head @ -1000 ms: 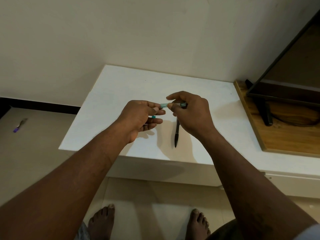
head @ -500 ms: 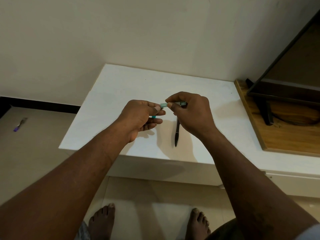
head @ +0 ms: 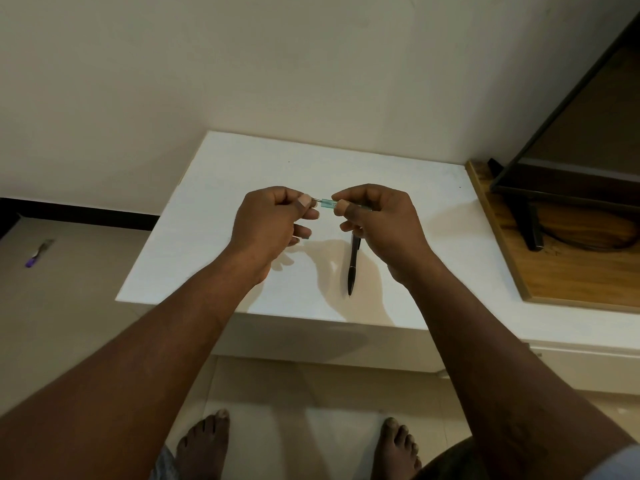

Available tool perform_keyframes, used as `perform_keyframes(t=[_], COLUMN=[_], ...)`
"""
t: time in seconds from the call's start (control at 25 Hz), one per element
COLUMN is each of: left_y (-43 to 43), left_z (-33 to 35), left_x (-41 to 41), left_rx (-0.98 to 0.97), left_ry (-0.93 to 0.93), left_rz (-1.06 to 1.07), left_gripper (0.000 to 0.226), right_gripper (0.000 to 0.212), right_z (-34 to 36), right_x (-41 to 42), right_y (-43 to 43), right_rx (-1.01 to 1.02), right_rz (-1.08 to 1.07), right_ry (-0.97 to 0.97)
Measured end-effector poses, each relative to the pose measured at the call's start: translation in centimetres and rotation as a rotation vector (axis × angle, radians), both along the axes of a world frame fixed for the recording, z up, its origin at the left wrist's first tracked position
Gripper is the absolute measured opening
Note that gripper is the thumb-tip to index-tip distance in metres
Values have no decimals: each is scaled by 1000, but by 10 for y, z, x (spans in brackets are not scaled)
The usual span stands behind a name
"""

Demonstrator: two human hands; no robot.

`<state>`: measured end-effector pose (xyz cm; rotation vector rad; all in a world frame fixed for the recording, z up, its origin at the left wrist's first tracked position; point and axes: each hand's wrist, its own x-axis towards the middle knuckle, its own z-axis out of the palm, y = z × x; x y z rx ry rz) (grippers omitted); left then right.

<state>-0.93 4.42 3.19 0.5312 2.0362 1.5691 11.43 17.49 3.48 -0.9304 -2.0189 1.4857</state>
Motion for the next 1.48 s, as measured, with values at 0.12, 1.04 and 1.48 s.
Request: perform_keyframes(t=[0.12,1.04,1.48], left_y=[0,-4,-12], left_z=[1,5,14], left_x=[-1,-18,-18], left_rx=[-30,128,403], left_ry=[297,200,-457], left_rz=[-1,171,-7], left_gripper=[16,12,18], right_gripper=[14,14,18], right_z=[0,2,-5], right_x=[-1,0,-6], right_y=[-3,-3,-9], right_rx=[-193,-551,-832], right_rz=[10,-42,-49], right_ry=[49,144,405])
